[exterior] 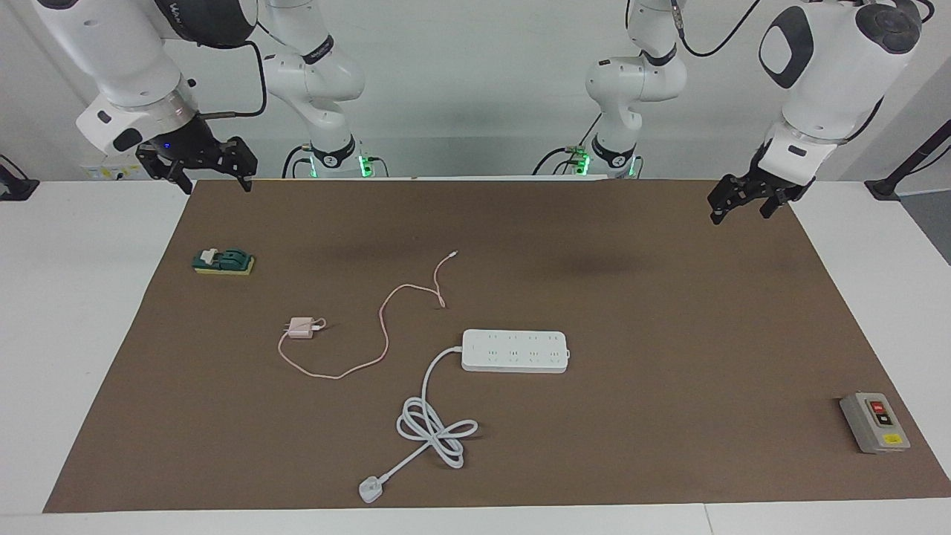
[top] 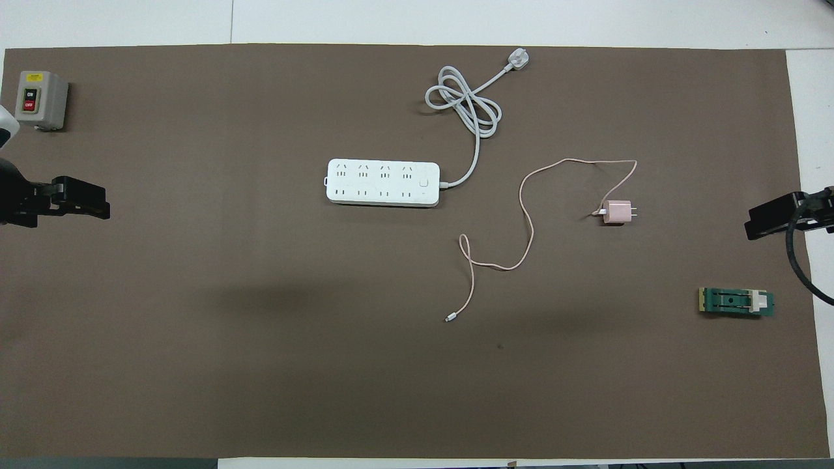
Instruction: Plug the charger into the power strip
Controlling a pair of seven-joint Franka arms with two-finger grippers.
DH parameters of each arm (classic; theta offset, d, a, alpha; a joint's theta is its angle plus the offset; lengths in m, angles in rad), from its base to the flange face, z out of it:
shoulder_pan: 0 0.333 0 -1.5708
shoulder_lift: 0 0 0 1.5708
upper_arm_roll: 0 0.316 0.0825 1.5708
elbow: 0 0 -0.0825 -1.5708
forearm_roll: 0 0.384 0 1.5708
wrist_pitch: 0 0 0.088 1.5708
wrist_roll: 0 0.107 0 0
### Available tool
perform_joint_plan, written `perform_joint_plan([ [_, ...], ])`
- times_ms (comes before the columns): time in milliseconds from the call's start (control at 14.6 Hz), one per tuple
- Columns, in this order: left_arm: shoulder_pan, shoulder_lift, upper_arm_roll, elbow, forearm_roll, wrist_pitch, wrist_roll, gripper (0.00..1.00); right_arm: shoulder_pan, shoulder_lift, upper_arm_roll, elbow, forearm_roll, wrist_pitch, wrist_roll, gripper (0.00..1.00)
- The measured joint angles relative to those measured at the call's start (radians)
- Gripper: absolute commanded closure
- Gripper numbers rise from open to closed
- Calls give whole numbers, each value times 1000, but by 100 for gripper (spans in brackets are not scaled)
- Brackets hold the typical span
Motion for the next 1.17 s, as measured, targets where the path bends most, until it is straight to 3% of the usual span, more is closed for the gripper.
perform_joint_plan([
  [686, 0, 0, 0, 0, 0, 0, 0, 0, -19, 0, -1, -9, 1, -1, 14, 0],
  [1166, 0, 0, 0, 0, 0, 0, 0, 0, -135, 29, -3, -96, 155, -1, 326, 0],
])
